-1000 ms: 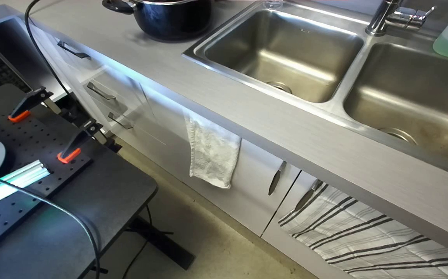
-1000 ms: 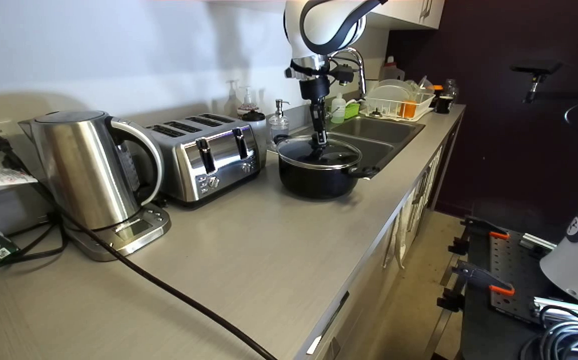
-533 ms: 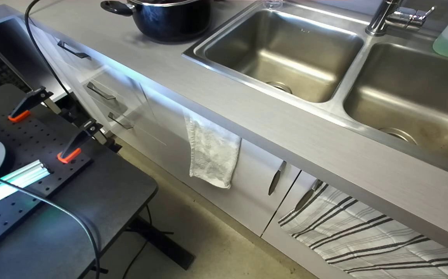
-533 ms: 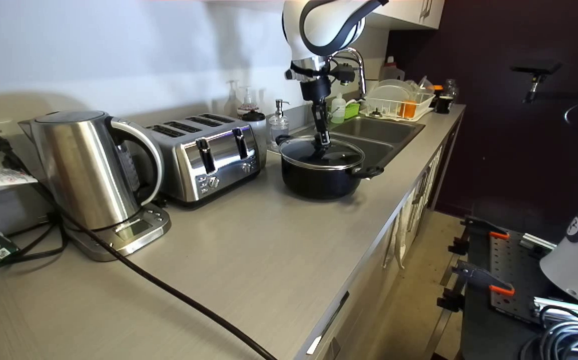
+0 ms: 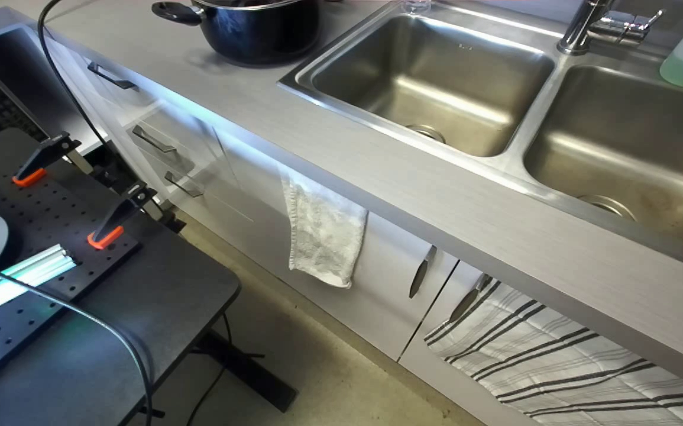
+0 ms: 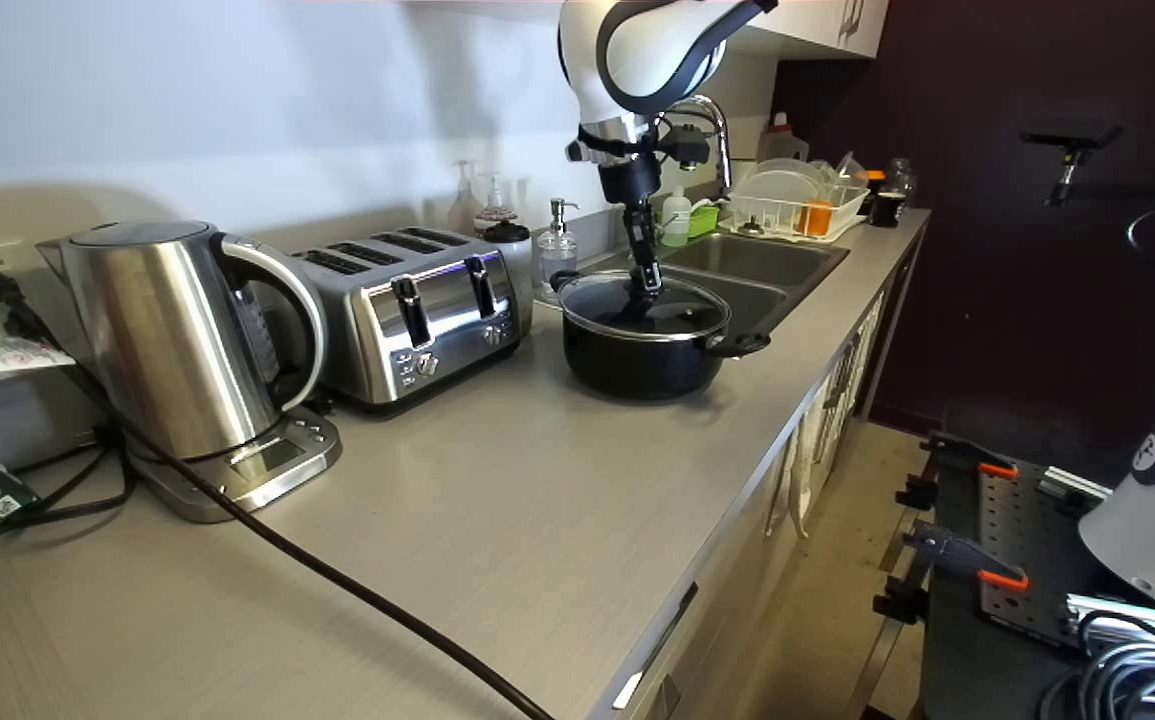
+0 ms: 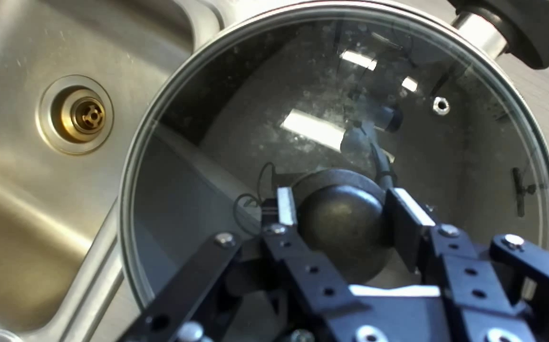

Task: Put the glass lid on the black pot.

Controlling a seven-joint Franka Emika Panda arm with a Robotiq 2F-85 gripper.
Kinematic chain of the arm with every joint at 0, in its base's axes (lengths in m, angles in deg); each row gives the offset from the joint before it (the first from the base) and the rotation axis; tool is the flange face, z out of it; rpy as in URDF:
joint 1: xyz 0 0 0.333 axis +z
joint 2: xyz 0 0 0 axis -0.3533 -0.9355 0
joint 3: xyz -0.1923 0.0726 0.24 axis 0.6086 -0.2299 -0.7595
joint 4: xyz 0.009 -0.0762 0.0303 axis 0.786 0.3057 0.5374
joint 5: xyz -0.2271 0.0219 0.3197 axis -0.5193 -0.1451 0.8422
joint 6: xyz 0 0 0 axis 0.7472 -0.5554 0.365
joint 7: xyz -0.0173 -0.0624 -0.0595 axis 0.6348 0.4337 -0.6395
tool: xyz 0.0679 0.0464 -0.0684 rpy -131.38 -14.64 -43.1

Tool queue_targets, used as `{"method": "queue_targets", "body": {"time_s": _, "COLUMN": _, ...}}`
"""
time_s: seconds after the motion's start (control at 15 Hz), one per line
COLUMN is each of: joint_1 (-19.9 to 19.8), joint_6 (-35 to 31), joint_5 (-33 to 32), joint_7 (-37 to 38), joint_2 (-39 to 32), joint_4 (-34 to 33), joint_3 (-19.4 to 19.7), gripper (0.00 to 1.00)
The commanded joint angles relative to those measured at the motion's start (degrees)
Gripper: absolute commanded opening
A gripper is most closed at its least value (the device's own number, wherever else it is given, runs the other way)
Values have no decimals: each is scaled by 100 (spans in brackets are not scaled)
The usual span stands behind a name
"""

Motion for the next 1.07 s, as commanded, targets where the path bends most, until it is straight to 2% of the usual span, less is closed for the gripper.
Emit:
{"method": "queue_targets", "body": {"time_s": 0.0, "joint_1": 70, "joint_6": 275, "joint_5": -67, "joint_7": 115, "joint_2": 72, "joint_4": -70, "joint_3": 5, "gripper": 25}}
{"method": "queue_targets", "body": {"time_s": 0.6, "joint_1": 63, "joint_6": 681, "joint_5": 54, "joint_7": 65, "joint_2": -12, "joint_4": -228, "joint_3": -29, "gripper": 25}}
{"method": "queue_targets", "body": {"time_s": 1.0, "joint_1": 51, "joint_6": 696, "joint_5": 46, "joint_7": 57, "joint_2": -68, "joint_4": -235, "joint_3": -23, "gripper": 25}}
